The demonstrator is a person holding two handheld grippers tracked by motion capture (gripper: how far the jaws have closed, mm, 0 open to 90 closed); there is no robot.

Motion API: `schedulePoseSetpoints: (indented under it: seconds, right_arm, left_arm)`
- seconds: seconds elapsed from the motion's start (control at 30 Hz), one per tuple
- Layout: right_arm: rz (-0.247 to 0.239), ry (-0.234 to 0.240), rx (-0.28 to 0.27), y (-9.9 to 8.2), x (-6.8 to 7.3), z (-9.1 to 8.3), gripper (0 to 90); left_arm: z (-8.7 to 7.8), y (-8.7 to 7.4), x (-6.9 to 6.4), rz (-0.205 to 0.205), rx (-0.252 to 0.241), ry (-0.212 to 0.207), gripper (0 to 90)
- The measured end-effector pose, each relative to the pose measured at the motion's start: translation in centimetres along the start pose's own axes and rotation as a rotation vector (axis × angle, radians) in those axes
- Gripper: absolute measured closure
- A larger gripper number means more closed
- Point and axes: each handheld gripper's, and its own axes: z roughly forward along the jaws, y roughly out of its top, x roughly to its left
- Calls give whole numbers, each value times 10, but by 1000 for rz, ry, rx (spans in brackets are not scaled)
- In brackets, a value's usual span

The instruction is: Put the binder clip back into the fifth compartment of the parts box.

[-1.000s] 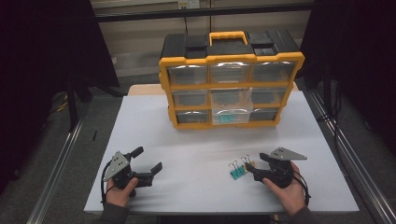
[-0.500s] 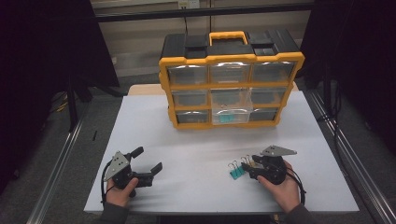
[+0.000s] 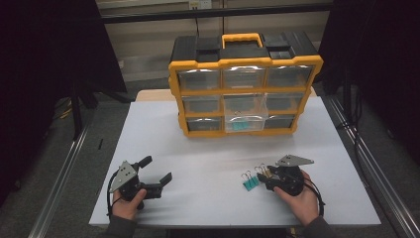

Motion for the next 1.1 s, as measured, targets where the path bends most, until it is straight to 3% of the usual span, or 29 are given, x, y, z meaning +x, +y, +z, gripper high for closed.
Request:
schedulePoseSetpoints:
  seconds: [0.17, 0.3, 0.4, 0.43, 0.53, 0.93, 1.1]
  right_arm:
    - [14, 2, -27, 0, -4, -5, 504]
    - [33, 14, -96, 2, -7, -12, 504]
    - [30, 10, -117, 4, -7, -15, 504]
    - [32, 12, -127, 4, -8, -17, 504]
    - [38, 12, -154, 7, -9, -22, 504]
    - [56, 13, -292, 31, -14, -45, 504]
    - [55, 12, -312, 39, -16, -51, 505]
  left_arm:
    - [0, 0, 0, -1, 0, -6, 19]
    - [0, 0, 0, -4, -3, -7, 19]
    - [0, 0, 1, -4, -6, -6, 19]
    - [1, 0, -1, -22, -18, -4, 19]
    - [0, 0, 0, -13, -11, -4, 19]
    - [1, 0, 1, 3, 2, 0, 19]
    - [1, 0, 0, -14, -9, 1, 19]
